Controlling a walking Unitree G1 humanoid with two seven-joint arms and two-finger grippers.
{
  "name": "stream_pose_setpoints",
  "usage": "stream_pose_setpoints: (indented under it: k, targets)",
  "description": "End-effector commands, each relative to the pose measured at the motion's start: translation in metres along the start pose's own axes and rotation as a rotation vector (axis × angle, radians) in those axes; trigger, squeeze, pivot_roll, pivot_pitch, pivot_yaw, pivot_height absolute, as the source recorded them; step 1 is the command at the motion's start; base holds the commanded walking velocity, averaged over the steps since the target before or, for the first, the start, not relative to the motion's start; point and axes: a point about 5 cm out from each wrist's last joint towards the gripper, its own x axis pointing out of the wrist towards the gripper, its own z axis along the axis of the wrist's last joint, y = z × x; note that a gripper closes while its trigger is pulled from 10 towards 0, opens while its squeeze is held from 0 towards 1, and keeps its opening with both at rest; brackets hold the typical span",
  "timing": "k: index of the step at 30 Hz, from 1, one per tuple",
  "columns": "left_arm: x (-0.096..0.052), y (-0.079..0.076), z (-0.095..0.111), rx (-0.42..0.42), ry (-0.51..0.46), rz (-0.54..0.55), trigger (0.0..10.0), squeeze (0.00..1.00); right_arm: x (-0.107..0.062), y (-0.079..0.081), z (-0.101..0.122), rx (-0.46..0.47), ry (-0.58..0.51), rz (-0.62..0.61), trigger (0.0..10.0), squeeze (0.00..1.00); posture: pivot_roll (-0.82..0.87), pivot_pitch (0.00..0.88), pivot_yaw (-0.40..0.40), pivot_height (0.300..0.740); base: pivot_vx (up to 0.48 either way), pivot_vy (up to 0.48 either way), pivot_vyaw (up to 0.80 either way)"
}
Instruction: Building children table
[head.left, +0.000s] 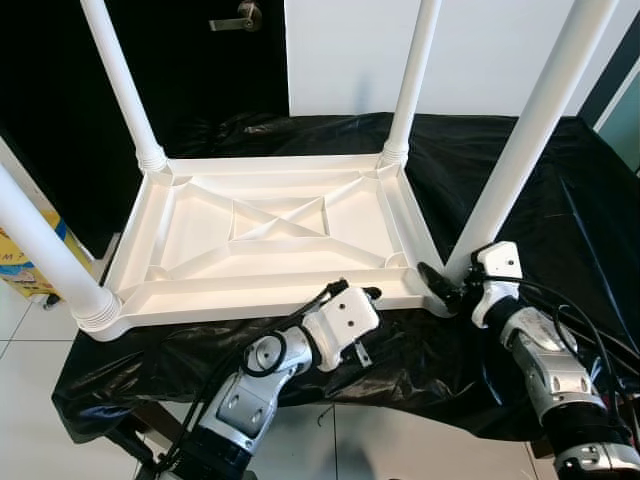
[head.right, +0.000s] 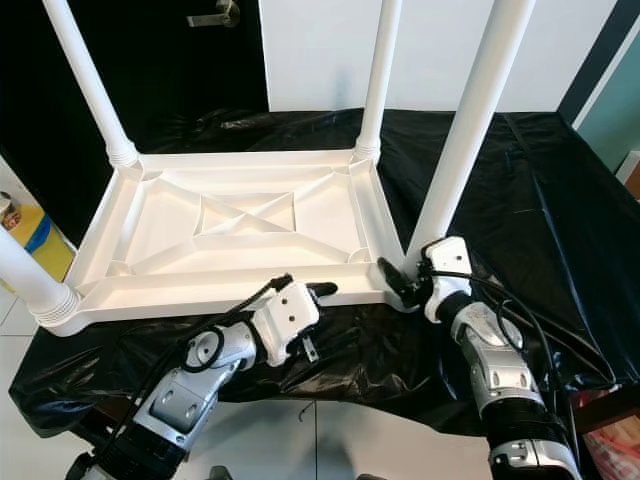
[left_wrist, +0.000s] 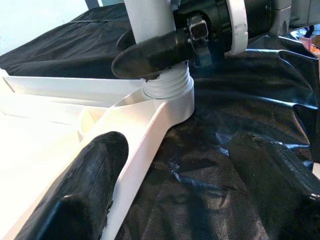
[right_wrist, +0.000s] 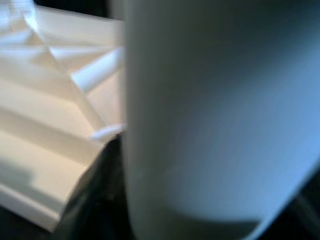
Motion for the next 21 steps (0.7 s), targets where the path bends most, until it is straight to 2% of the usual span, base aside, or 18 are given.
stream_pose_setpoints:
  k: [1,5,6,7,13,21]
  targets:
    - [0.001,0.0,-0.002,0.006,0.021,0.043,10.0,0.0,-0.001,0.005,-0.011,-0.026,0.06,0.041,0.0,0.0,0.01,0.01,-0.044,0.74,0.0,0.0,0.0]
    - [0.001,0.0,-0.002,0.005,0.016,0.048,10.0,0.0,-0.003,0.005,-0.016,-0.021,0.077,0.034,0.0,0.0,0.0,0.008,-0.045,0.74,0.0,0.0,0.0]
    - [0.001,0.0,-0.001,0.004,0.014,0.049,10.0,0.0,-0.004,0.005,-0.019,-0.018,0.086,0.032,1.3,0.0,0.0,0.008,-0.045,0.74,0.0,0.0,0.0]
    - [0.002,0.0,-0.001,0.005,0.012,0.048,10.0,0.0,-0.004,0.006,-0.02,-0.009,0.091,0.026,10.0,0.0,0.0,0.005,-0.046,0.74,0.0,0.0,0.0]
    - [0.003,-0.001,-0.001,0.006,0.009,0.044,10.0,0.0,-0.004,0.01,-0.024,0.02,0.097,0.009,10.0,0.0,0.0,0.003,-0.047,0.74,0.0,0.0,0.0]
    - [0.003,-0.001,-0.001,0.006,0.011,0.043,10.0,0.0,-0.003,0.017,-0.027,0.051,0.087,-0.093,10.0,0.0,0.0,0.0,-0.051,0.74,0.0,0.0,0.0]
